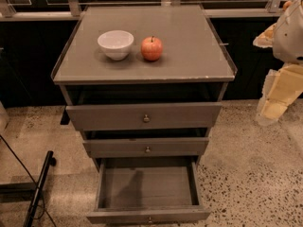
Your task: Close bottom drawer
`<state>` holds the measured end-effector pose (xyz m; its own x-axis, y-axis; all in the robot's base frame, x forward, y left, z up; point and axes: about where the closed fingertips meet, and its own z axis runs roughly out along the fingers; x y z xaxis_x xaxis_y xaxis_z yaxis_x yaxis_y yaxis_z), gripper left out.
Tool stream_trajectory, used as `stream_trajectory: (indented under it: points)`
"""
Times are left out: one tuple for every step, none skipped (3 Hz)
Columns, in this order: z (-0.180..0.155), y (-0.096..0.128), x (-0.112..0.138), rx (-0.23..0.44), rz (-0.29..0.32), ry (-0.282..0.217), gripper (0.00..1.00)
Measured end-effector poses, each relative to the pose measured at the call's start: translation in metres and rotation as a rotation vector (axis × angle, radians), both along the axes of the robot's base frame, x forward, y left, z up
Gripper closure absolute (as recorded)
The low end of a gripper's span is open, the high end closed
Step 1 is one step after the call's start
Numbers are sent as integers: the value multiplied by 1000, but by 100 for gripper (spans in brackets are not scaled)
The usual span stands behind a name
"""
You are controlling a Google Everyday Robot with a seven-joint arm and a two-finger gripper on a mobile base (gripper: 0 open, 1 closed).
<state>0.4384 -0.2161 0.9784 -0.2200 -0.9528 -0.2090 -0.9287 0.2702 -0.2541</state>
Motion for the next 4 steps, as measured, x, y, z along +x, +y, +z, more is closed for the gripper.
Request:
stream_trajectory:
  points:
    - [0,0,0,0,0,0,0]
    - [-26,-4,7,21,-28,-19,0]
    - [-104,-20,11,81,-88,12,0]
    - [-198,-26,-3,172,-122,65,0]
